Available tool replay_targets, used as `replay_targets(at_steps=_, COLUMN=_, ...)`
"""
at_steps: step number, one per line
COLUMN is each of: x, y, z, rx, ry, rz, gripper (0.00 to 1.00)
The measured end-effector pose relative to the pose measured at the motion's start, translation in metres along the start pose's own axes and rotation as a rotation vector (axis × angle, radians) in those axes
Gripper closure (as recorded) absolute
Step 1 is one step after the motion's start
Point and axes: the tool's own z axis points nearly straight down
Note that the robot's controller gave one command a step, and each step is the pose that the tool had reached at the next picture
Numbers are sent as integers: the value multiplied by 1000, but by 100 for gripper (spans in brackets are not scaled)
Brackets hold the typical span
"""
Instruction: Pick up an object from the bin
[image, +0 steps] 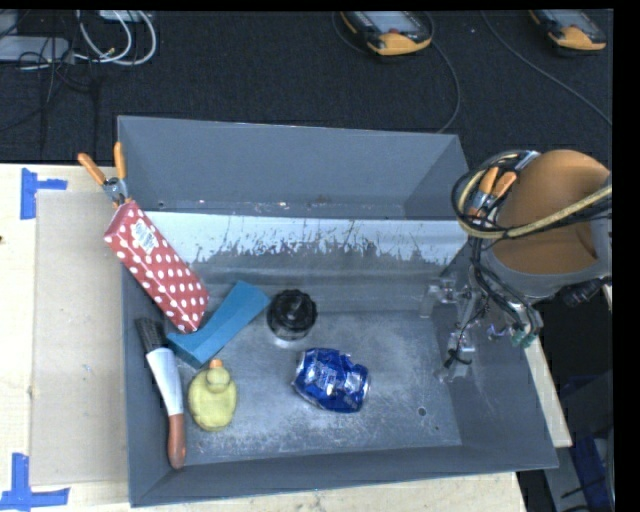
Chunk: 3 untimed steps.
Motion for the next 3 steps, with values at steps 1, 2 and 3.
replay_targets(at_steps=1, x=-1, y=0, z=-5, rx=1, ry=-8, rz=-2, gripper=0)
replay_targets(at_steps=2, x=14, y=28, z=33, rx=2, ry=-9, rz=-75, gripper=0)
replay_targets(at_steps=3, x=-12, y=29, z=98, rx=2, ry=-12, rz=-244, gripper=0)
